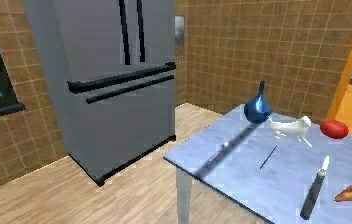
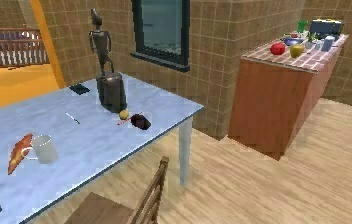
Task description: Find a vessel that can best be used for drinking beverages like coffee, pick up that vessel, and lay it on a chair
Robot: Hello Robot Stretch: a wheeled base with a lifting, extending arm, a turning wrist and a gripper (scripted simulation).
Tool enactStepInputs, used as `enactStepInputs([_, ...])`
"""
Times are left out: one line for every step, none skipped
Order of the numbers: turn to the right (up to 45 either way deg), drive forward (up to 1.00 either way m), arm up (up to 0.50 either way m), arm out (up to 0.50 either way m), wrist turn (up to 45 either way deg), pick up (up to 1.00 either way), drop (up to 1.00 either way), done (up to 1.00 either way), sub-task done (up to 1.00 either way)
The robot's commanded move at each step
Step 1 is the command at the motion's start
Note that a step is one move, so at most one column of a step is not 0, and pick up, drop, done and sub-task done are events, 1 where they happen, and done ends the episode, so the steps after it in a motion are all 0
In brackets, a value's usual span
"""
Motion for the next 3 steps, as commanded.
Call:
enactStepInputs([0.0, 0.45, 0.00, 0.00, 0.0, 0.00, 0.00, 0.00, 0.00])
enactStepInputs([0.0, 0.00, 0.50, 0.00, 0.0, 0.00, 0.00, 0.00, 0.00])
enactStepInputs([0.0, 0.00, 0.38, 0.00, 0.0, 0.00, 0.00, 0.00, 0.00])
